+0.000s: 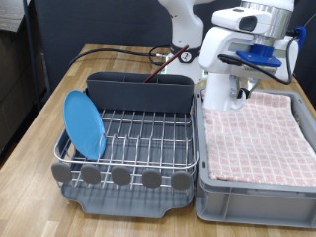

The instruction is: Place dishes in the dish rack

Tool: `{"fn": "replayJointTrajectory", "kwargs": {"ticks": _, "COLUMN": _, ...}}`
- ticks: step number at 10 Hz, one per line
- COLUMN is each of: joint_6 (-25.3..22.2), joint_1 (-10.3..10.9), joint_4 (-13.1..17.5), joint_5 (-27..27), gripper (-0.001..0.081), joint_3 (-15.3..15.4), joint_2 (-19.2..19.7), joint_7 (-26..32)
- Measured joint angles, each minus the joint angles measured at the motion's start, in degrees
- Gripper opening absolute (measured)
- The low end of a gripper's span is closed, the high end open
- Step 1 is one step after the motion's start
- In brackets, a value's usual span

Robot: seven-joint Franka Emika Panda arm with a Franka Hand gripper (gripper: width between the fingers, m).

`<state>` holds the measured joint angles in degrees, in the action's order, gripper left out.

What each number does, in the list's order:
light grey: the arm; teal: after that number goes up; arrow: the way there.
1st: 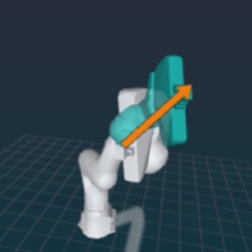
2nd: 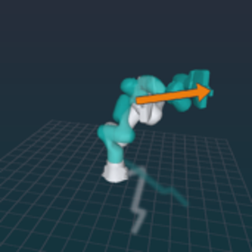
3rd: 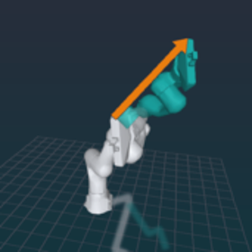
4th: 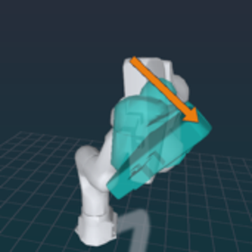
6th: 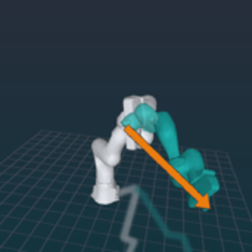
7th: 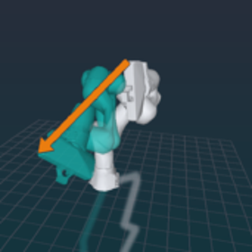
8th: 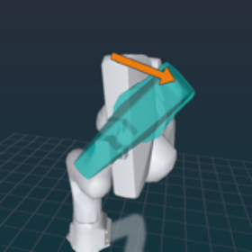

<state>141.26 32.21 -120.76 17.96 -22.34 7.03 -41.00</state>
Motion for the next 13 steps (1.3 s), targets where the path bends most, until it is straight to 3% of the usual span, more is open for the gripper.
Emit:
{"fn": "replayJointTrajectory", "kwargs": {"ticks": 2, "joint_6": 3.64, "joint_1": -0.06, "joint_4": -0.26, "joint_5": 1.84, "gripper": 0.0072, "joint_3": -0.79, "joint_2": 0.61, "joint_7": -4.44}}
{"fn": "replayJointTrajectory", "kwargs": {"ticks": 5, "joint_6": 7.25, "joint_1": -0.68, "joint_4": 0.68, "joint_5": 1.12, "gripper": 0.0072, "joint_3": -1.77, "joint_2": 2.56, "joint_7": -4.61}}
{"fn": "replayJointTrajectory", "kwargs": {"ticks": 13, "joint_6": 6.16, "joint_1": -5.73, "joint_4": 8.86, "joint_5": -8.95, "gripper": 0.0072, "joint_3": -1.45, "joint_2": 9.74, "joint_7": 4.56}}
